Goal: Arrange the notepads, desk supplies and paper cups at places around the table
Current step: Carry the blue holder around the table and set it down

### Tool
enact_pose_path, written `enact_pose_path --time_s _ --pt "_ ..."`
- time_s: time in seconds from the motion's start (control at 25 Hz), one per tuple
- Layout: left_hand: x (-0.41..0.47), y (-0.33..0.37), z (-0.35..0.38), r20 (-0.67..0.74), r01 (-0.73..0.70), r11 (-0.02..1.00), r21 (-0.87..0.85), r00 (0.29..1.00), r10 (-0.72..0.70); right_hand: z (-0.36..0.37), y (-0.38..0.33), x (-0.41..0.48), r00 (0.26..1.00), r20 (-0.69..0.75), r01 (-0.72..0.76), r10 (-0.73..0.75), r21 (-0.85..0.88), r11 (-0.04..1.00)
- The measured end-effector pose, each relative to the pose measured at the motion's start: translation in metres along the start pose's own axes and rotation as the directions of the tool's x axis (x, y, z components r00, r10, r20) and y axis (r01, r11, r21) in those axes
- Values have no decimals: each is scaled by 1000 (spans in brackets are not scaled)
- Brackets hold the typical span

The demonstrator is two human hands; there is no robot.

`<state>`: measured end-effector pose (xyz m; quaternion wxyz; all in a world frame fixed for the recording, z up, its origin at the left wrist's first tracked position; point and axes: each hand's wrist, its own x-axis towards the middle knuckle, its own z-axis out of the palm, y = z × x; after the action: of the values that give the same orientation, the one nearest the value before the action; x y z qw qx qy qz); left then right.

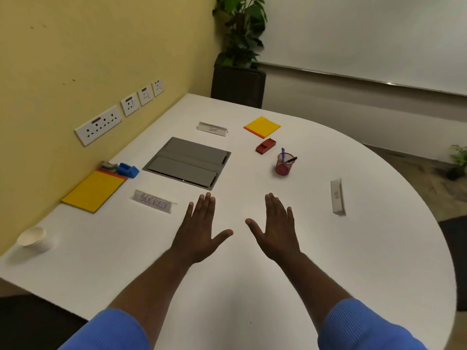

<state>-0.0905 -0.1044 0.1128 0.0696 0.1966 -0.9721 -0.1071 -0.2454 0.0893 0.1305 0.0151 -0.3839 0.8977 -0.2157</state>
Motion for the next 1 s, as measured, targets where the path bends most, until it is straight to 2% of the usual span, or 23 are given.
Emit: enact_pose_path --time_s 0.36,0.56,0.76,1.0 --pt "-55 122 -4 7 -118 992 49 993 118 -61 80 -126 992 -75 -105 106 12 994" --pt "-60 184 2 71 -228 973 38 972 225 -88 129 -186 968 -117 -222 220 -4 975" --pt "-40 231 15 124 -377 926 25 920 372 -102 169 -219 921 -167 -357 353 4 934" --pt "1 287 45 164 -552 833 -37 819 550 -119 206 -246 837 -238 -512 493 -22 859"
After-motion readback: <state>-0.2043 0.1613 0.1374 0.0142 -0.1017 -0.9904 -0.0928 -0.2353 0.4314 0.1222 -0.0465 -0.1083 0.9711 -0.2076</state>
